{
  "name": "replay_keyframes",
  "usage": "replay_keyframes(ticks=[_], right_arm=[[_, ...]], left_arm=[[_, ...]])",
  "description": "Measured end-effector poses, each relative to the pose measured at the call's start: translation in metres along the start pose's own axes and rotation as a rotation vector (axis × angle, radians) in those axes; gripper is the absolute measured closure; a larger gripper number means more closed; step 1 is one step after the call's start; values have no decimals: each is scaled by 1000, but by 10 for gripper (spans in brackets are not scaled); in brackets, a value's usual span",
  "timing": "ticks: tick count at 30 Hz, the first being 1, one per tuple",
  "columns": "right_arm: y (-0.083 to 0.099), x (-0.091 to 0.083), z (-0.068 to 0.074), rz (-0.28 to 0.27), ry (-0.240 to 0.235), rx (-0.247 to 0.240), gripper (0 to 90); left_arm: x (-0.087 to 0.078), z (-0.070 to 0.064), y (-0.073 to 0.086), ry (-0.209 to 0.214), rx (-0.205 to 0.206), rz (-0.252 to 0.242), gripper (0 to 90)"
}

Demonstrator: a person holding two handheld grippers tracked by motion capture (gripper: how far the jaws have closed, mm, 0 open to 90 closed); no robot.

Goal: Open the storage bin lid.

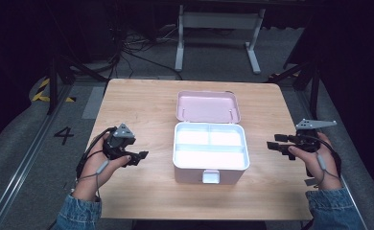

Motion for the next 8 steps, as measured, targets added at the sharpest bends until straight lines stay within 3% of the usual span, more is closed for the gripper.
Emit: replay_keyframes(ticks=[5, 8], right_arm=[[5, 3, -2, 26, 1, 3, 442], [6, 4, -2, 31, -1, 10, 441]], left_arm=[[8, 8, 12, -8, -46, 63, 311], [9, 4, 12, 32, -57, 63, 311]])
Point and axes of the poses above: each handheld gripper's, and its own axes: x roughly forward along the jaws, y roughly out of its underside, z roughly to its left, the point moved 9 cm from there along x, roughly forward along the jaws, and after that the axes turned 4 degrees about -x, right-handed, at the moved point
